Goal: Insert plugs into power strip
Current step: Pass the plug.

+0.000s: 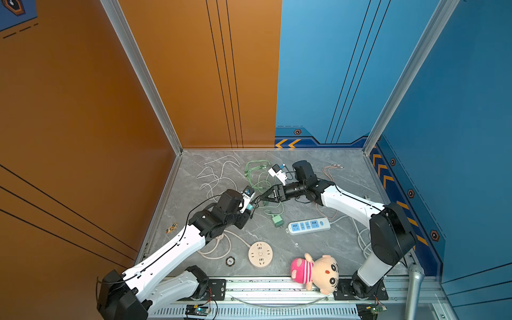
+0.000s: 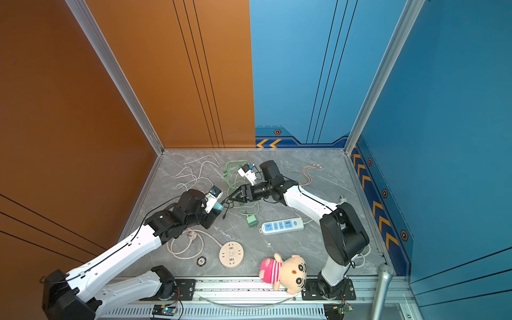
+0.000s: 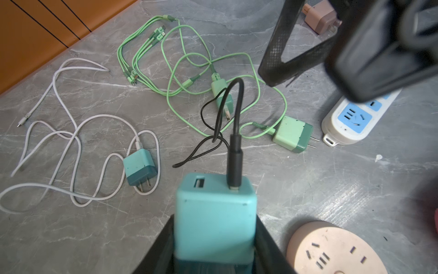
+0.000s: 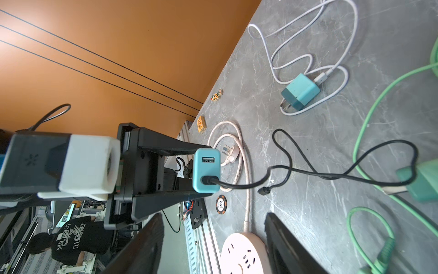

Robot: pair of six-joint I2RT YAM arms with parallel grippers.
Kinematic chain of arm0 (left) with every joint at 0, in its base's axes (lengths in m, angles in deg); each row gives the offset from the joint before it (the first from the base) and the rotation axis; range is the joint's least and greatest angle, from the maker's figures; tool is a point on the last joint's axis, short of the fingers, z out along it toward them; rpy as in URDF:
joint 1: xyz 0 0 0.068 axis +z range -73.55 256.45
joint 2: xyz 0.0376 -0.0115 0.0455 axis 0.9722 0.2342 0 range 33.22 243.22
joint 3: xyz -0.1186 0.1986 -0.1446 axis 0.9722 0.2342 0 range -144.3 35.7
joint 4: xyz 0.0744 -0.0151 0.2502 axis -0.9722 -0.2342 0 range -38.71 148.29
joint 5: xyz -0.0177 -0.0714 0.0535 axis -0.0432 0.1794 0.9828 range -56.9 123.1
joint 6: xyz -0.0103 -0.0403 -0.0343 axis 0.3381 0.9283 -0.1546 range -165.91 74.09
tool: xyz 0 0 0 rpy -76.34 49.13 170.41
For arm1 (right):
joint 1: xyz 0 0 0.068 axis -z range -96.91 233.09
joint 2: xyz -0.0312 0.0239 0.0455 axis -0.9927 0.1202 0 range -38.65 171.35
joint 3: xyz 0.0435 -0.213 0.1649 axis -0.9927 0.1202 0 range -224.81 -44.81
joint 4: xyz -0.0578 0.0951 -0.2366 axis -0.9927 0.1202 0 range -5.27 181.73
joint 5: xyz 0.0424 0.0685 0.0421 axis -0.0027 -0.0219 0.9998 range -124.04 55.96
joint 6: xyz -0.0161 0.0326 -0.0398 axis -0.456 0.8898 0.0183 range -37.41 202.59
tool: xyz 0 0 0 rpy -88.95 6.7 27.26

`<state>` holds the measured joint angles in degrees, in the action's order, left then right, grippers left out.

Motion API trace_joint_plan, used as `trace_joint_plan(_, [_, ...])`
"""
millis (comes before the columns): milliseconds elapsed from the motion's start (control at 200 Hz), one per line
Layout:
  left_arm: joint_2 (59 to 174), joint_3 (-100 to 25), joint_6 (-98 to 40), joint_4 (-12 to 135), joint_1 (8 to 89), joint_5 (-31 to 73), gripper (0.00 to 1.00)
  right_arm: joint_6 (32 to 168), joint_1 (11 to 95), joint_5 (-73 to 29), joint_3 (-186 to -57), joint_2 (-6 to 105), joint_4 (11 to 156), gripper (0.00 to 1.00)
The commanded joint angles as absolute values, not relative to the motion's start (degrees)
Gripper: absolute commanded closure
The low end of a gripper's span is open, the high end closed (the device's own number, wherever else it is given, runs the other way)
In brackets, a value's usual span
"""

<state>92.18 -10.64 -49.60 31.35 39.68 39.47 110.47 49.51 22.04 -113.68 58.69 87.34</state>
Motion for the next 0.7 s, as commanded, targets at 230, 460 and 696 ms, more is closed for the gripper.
trace_joint_plan(230, [90.5, -8.6, -50.7, 34.3, 39.1, 38.7, 0.65, 108.5, 47.2, 24.1, -116.2, 61.3, 90.1, 0.36])
trace_joint_plan(460, [90.9, -8.0, -50.9, 35.8, 39.0, 37.4, 0.65, 108.0, 45.8, 24.6, -117.1, 62.4, 91.1, 0.39])
trace_joint_plan(696, [90.8, -7.5, -51.5, 36.8, 38.7, 36.4, 0.64, 106.5, 45.0, 23.9, -119.2, 64.5, 94.2, 0.40])
